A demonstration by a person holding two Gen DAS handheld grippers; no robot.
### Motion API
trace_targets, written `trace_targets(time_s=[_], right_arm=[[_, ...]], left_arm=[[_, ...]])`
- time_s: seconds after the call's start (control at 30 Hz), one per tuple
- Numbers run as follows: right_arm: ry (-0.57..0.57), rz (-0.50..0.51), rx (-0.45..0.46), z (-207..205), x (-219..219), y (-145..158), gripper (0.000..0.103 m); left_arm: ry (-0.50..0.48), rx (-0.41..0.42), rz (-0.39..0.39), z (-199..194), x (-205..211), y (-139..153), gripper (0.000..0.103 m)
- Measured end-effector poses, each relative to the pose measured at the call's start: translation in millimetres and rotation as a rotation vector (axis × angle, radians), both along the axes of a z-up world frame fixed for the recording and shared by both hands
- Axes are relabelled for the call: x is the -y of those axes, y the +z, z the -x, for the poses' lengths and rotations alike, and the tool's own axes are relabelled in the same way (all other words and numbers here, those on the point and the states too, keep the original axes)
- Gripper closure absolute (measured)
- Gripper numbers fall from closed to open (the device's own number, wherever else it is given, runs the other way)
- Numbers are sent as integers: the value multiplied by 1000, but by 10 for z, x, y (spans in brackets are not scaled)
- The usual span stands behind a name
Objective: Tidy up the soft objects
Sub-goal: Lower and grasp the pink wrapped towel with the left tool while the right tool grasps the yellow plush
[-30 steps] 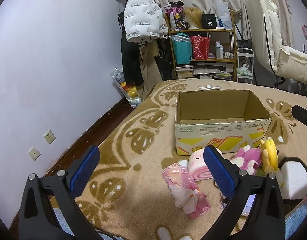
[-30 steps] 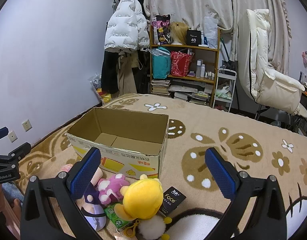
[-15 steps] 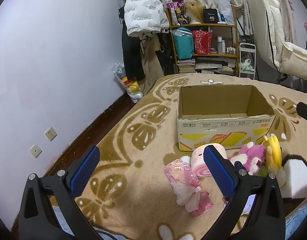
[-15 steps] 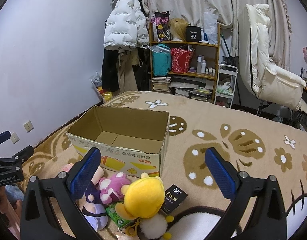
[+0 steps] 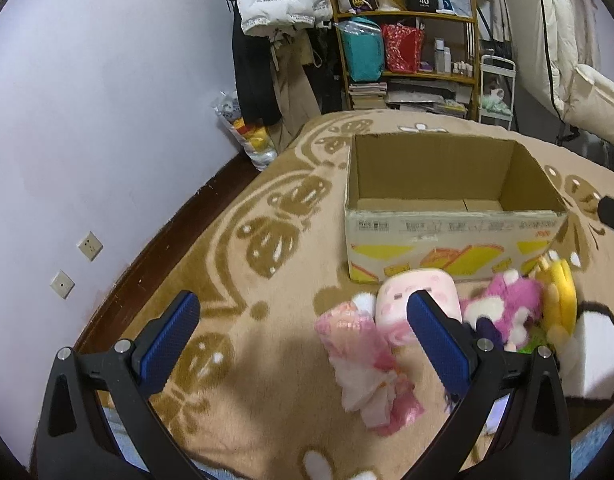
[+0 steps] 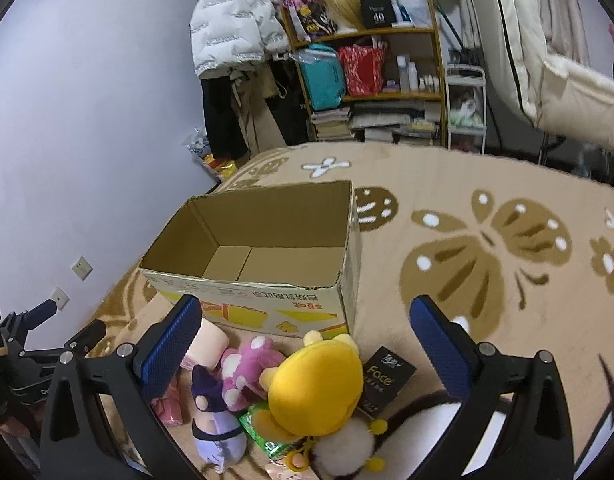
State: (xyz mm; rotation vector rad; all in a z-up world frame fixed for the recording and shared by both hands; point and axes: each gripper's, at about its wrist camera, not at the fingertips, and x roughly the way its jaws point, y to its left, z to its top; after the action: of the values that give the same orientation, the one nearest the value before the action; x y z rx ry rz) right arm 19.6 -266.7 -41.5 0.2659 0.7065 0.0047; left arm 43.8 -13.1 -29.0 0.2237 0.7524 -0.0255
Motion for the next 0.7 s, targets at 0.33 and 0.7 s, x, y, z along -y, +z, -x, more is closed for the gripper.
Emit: trace_targets(time_s=[0.33,0.7], right_arm=[[29,-48,-113,-230,3,-254,0],[26,-98,-218,-343,118,-518,3]], left_arm=[[3,-150,32,-258,47,-285,0],[92,-337,146,-534,-144,-757,1]])
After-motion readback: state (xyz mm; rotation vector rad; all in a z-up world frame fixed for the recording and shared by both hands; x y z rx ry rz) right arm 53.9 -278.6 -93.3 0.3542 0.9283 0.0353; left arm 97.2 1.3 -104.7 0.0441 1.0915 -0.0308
